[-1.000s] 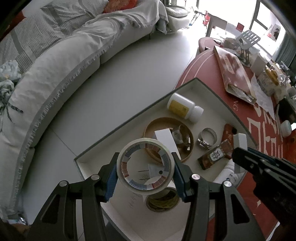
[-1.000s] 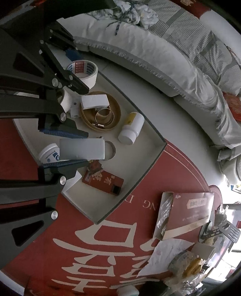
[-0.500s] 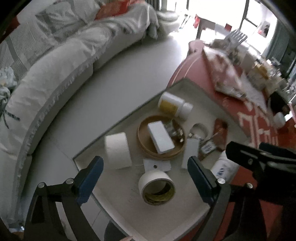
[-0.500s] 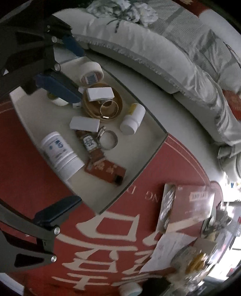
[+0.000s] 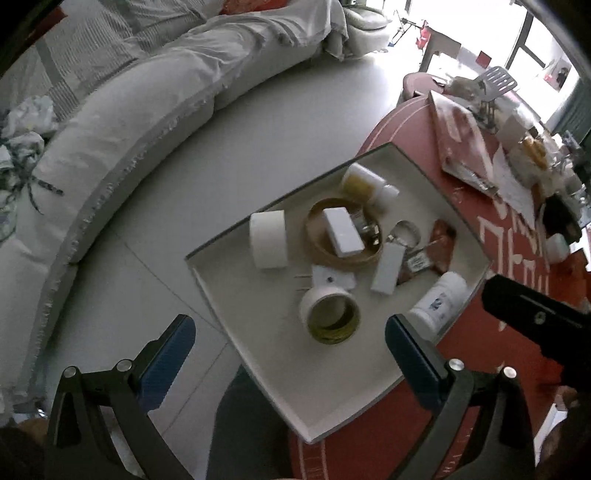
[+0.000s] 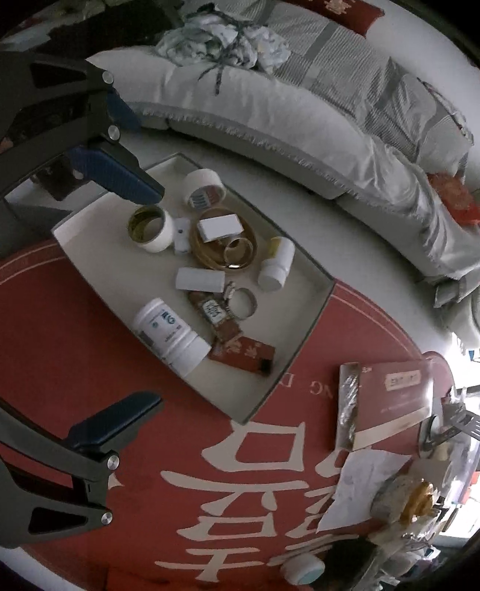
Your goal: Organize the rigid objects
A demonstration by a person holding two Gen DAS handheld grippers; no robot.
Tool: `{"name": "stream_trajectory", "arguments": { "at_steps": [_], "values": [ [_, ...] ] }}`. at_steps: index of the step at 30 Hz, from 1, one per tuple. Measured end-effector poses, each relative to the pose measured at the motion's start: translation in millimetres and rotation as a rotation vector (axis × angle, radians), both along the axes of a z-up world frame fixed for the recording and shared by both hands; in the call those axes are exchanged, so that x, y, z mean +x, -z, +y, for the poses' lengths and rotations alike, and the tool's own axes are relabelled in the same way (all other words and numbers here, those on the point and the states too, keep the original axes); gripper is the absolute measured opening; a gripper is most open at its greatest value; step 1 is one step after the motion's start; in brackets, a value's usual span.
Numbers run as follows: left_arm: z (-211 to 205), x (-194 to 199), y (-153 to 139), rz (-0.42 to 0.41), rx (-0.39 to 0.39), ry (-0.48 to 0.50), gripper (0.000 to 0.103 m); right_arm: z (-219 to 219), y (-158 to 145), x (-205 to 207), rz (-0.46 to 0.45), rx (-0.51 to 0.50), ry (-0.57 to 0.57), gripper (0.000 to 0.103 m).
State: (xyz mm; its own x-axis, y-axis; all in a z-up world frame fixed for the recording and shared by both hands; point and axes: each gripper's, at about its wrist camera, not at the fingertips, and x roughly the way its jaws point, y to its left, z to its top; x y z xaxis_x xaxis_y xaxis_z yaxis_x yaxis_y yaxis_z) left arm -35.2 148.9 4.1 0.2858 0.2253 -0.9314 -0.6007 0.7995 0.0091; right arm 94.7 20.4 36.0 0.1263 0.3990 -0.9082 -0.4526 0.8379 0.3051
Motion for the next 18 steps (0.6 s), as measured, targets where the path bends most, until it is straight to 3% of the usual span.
{"name": "stream_trajectory", "arguments": {
  "at_steps": [18],
  "values": [
    [4.4,-6.6,-0.7,0.014,0.012,-0.013,0.103,9.9,2.3,-7.4,-0.006,-0.05,-0.02,0.102]
  ]
}}
